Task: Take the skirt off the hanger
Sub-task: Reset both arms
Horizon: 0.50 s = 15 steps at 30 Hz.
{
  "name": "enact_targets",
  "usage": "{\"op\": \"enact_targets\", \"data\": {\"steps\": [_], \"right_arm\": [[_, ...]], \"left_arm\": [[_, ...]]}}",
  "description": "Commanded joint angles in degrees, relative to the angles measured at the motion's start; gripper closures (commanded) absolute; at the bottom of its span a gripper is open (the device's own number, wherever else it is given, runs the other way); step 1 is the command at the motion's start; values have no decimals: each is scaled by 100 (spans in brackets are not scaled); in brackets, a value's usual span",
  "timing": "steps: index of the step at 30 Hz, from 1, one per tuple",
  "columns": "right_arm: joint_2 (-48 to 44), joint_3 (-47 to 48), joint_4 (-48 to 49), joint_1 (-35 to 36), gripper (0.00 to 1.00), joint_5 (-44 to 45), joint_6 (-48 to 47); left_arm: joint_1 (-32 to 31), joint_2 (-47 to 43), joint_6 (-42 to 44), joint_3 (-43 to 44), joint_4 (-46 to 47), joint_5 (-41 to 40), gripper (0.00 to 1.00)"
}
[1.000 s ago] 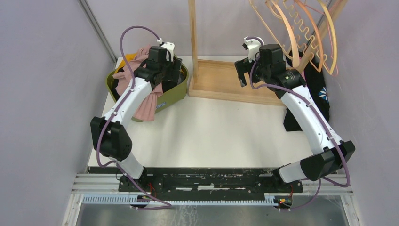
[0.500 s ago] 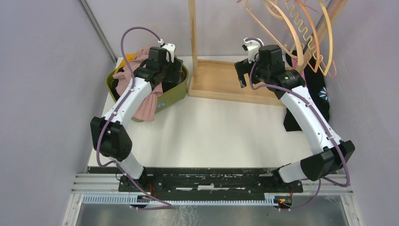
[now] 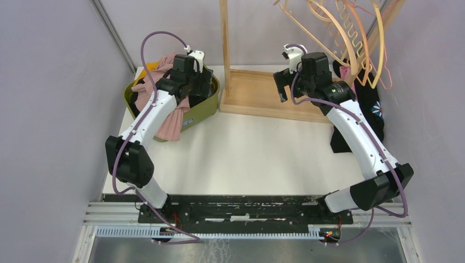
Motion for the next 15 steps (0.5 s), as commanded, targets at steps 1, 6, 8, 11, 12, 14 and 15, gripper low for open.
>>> {"op": "enact_targets", "data": {"steps": [1, 6, 8, 11, 12, 14, 15], "right_arm": [[-60, 62, 86, 14, 0, 241, -21], [-16, 209, -86, 10, 0, 436, 89], [-57, 195, -82, 13, 1, 435, 57], [-119, 118, 0, 15, 1, 534, 43], [-140, 69, 60, 11, 0, 564, 47], [-160, 16, 108, 15, 1, 610, 135], [-143, 26, 102, 11, 0, 694, 229]], "left_arm": [[-2, -229, 296, 35, 79, -163, 1], [4, -317, 208, -4, 127, -483, 1], [6, -347, 185, -16, 122, -550, 1], [2, -378, 166, -37, 86, -581, 1], [7, -407, 169, -60, 78, -563, 1], [6, -444, 204, -102, 77, -494, 1], [9, -469, 215, -130, 89, -490, 1]]}}
